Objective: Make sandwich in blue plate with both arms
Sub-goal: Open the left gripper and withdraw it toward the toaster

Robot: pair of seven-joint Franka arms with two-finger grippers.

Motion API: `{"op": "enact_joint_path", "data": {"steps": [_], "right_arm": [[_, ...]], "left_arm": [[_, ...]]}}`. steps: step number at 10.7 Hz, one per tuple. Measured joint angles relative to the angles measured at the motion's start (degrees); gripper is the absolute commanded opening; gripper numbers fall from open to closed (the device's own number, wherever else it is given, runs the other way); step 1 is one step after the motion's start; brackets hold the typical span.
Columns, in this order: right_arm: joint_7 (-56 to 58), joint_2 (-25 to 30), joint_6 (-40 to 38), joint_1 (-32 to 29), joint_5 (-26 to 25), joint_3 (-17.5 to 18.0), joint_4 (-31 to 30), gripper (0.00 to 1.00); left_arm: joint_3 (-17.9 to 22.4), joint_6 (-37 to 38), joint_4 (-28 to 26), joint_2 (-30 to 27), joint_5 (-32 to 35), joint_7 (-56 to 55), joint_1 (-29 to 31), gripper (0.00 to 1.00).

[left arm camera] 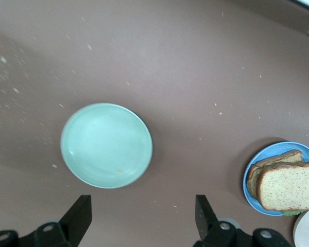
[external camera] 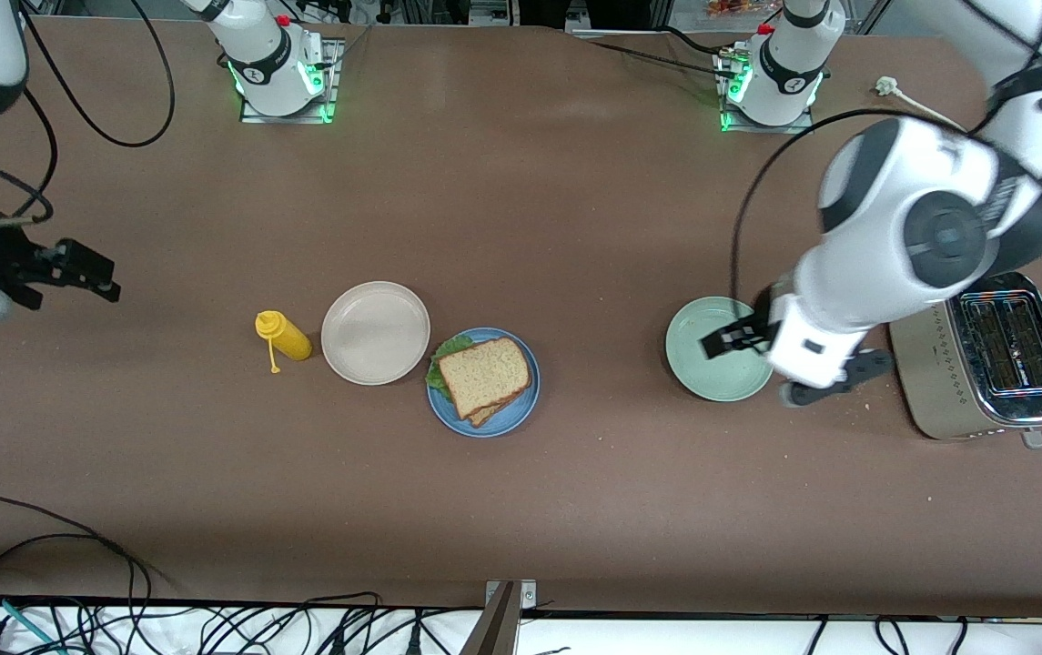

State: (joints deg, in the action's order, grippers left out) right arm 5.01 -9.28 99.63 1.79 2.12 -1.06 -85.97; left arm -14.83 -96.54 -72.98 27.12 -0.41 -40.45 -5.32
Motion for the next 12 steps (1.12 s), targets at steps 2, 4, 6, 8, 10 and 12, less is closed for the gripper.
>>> {"op": "enact_joint_path", "data": {"steps": [2,4,6,8,10,12], "right_arm": [[-3.24,3.48,-3.06,5.3,-0.02,-3.73,-0.48,1.0],[-4.23,4.82,-3.57,6.47,-0.02,-4.31,-1.85,1.0],[-4.25,4.67,-3.25,6.48,-0.03,-4.64,-2.93,1.0],[-4.25,4.64,-1.91,6.68,-0.88,-4.68,-4.02,1.0],[-5.14,4.65,-1.28,7.46,-3.32,-4.18,-4.43,1.0],[-5.68,4.74,-1.22,7.87,-3.67,-4.06,-4.43,1.0]], "left_arm": [[0.08,2.45,-0.02,-3.02,0.08,8.28,4.81,0.89],[0.16,3.76,-0.05,-4.89,1.46,15.87,9.17,0.89],[0.13,3.94,-0.06,-5.28,6.62,21.12,10.96,0.93],[0.11,3.94,-0.06,-5.28,8.27,24.49,11.73,1.0],[0.12,3.94,-0.06,-5.29,8.29,25.72,12.65,1.0],[0.11,3.94,0.02,-5.42,8.29,26.11,13.33,1.0]]}}
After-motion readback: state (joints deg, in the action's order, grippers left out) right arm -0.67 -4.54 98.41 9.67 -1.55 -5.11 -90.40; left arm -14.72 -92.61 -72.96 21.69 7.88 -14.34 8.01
